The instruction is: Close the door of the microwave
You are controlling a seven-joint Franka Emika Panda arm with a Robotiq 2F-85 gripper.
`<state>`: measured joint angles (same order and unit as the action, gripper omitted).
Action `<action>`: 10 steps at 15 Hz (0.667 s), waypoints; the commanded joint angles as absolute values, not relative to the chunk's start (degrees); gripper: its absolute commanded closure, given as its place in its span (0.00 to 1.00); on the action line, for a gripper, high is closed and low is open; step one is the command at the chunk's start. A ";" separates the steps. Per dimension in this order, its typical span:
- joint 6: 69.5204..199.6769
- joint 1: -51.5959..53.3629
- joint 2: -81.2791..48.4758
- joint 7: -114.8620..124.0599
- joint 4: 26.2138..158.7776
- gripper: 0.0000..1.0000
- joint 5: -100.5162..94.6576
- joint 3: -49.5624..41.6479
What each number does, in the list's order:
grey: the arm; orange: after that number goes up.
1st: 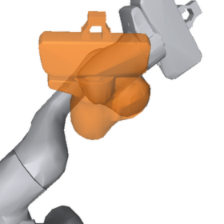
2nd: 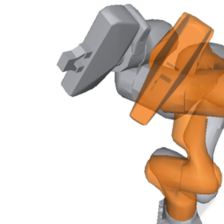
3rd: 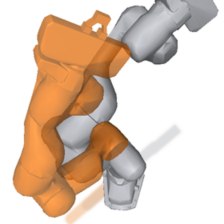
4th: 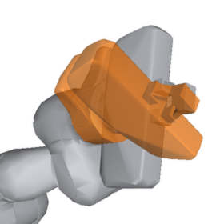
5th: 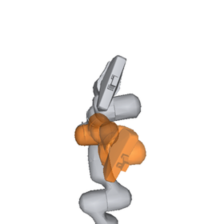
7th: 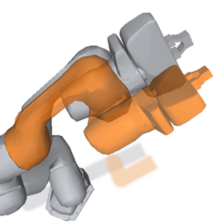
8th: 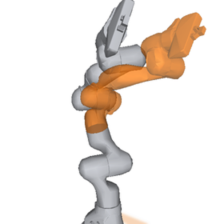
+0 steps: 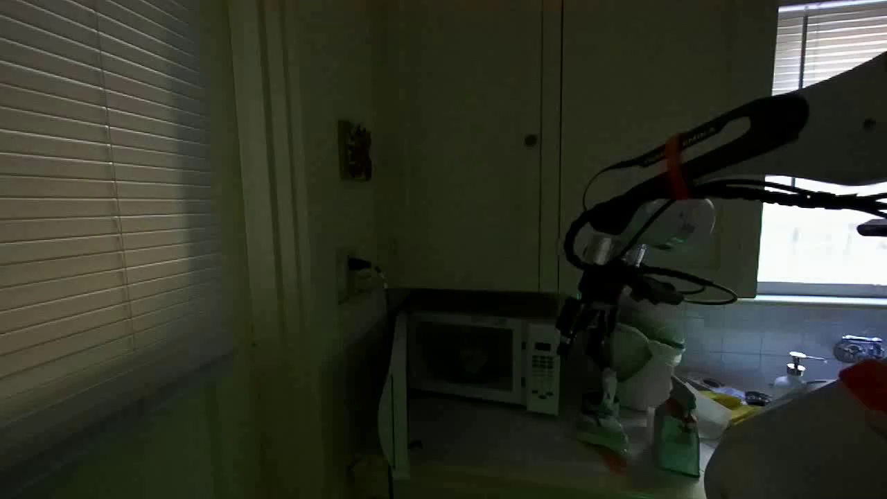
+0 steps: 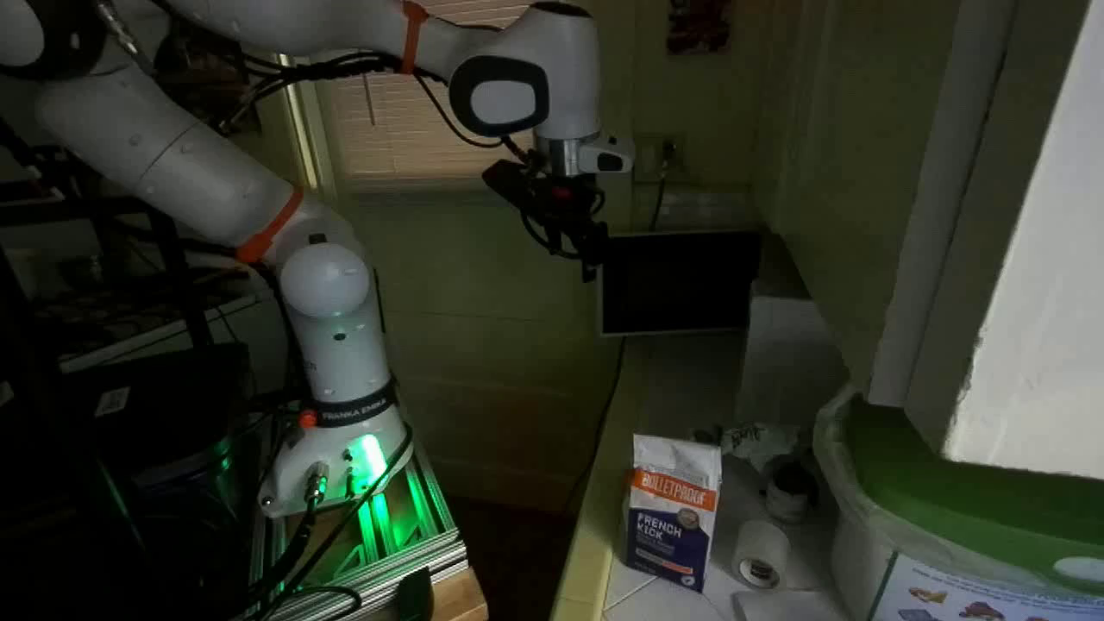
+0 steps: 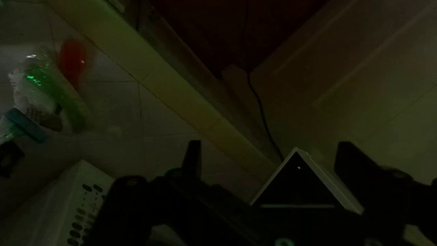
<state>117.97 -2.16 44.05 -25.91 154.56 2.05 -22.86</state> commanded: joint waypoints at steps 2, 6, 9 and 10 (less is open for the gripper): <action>117.83 -3.26 43.72 -26.63 154.47 0.00 2.95 -21.84; 119.61 -2.55 42.89 -25.24 154.56 0.00 3.94 -20.99; 124.73 -0.41 41.55 -22.21 154.89 0.00 7.19 -17.25; 127.85 0.33 40.94 -20.95 154.99 0.00 8.20 -15.45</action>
